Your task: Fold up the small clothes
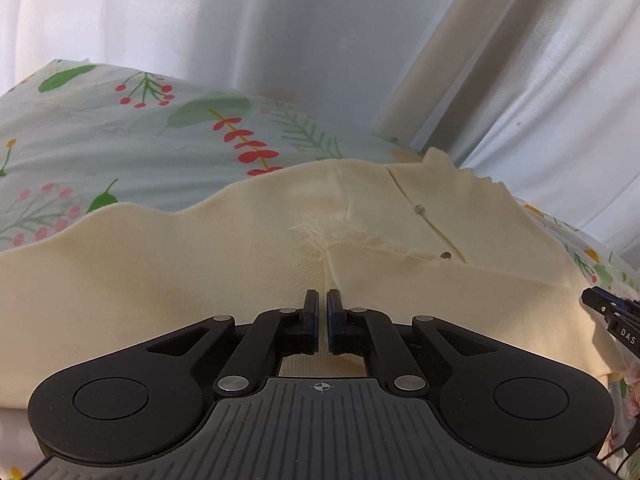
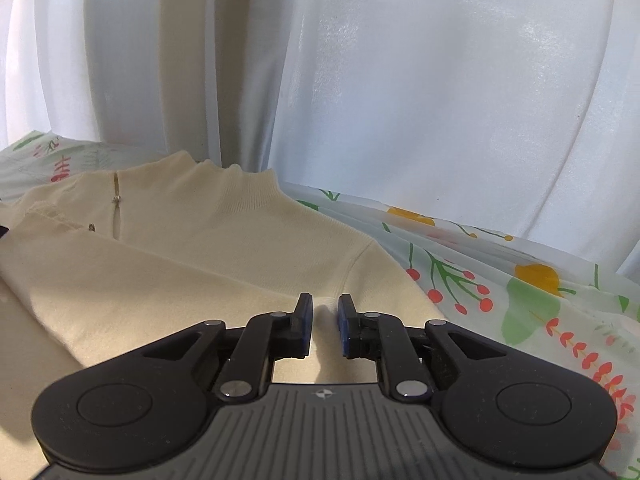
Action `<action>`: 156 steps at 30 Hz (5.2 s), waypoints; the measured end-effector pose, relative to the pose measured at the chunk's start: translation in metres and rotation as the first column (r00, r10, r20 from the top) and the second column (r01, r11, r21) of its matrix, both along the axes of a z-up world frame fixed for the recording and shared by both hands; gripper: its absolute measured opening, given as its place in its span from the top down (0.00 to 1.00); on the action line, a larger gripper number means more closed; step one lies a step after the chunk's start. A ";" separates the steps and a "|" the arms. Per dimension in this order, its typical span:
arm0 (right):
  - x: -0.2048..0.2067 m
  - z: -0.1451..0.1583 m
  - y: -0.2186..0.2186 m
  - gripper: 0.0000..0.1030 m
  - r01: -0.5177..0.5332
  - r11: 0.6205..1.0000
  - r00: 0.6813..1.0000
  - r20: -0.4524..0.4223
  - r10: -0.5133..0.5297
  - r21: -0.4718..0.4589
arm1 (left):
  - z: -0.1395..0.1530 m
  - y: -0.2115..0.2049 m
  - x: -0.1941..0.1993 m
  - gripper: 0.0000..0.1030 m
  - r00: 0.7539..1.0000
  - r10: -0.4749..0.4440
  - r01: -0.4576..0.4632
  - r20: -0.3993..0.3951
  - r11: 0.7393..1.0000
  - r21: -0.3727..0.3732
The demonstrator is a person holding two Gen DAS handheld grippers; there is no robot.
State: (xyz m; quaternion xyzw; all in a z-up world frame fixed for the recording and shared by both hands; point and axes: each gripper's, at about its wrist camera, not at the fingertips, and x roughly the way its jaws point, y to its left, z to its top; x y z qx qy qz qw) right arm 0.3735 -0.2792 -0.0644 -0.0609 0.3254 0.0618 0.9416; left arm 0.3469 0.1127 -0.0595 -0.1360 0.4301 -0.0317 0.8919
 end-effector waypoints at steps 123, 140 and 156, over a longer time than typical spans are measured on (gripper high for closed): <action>-0.044 -0.020 -0.021 0.93 0.220 0.884 0.974 -0.150 -0.172 0.412 | -0.015 0.023 -0.066 0.77 0.975 0.205 -0.179 0.083 0.952 -0.247; -0.045 -0.006 -0.028 0.97 0.283 0.905 0.959 -0.063 -0.277 0.319 | -0.015 0.018 -0.057 0.71 0.976 0.206 -0.182 0.066 0.948 -0.262; -0.075 -0.005 -0.050 0.72 0.340 0.817 0.940 -0.135 -0.314 0.466 | -0.004 0.004 -0.074 0.71 0.985 0.167 -0.150 0.041 0.949 -0.278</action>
